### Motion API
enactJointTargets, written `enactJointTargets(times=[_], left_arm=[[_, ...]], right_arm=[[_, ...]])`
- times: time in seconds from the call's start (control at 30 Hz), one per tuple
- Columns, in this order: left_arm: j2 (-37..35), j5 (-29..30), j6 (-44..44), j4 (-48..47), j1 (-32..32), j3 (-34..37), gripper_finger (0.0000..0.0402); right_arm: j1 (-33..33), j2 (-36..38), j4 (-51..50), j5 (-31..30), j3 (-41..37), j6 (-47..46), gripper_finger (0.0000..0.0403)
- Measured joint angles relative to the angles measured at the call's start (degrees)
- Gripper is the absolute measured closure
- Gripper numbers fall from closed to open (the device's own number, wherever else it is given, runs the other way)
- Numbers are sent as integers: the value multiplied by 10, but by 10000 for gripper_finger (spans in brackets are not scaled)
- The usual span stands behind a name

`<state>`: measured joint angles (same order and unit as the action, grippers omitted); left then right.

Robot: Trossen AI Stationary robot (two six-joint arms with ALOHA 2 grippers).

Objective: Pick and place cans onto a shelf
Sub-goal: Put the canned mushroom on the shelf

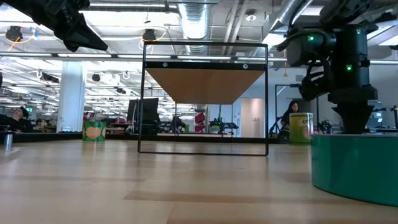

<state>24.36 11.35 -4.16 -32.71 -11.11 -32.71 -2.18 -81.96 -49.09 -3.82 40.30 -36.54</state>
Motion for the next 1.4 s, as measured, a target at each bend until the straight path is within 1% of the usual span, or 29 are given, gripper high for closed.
enactJointTargets(times=[0.1,0.13,0.17,0.3,0.43,0.57,0.67,0.77,0.83,1.17,1.4], left_arm=[[0,0,0,0,0,0,401],[0,0,0,0,0,0,401],[0,0,0,0,0,0,401],[0,0,0,-1,0,0,401],[0,0,3,-2,0,0,401],[0,0,4,-7,0,0,401],[0,0,2,-6,0,0,401],[0,0,2,-6,0,0,401],[0,0,2,-8,0,0,401],[0,0,9,-9,0,0,401],[0,0,13,-9,0,0,401]], right_arm=[[-9,14,-11,14,15,11,373],[-11,22,-16,20,25,11,386],[-13,33,-20,22,32,12,390],[-17,73,-28,36,66,12,381],[-20,106,-53,37,119,7,393],[-27,119,-108,9,203,9,394],[-30,108,-143,-17,277,28,388],[-29,76,-150,-34,344,70,390],[-29,41,-149,-37,387,103,392],[-27,-174,-147,-37,617,267,392],[-9,-302,-147,-38,752,333,389]])
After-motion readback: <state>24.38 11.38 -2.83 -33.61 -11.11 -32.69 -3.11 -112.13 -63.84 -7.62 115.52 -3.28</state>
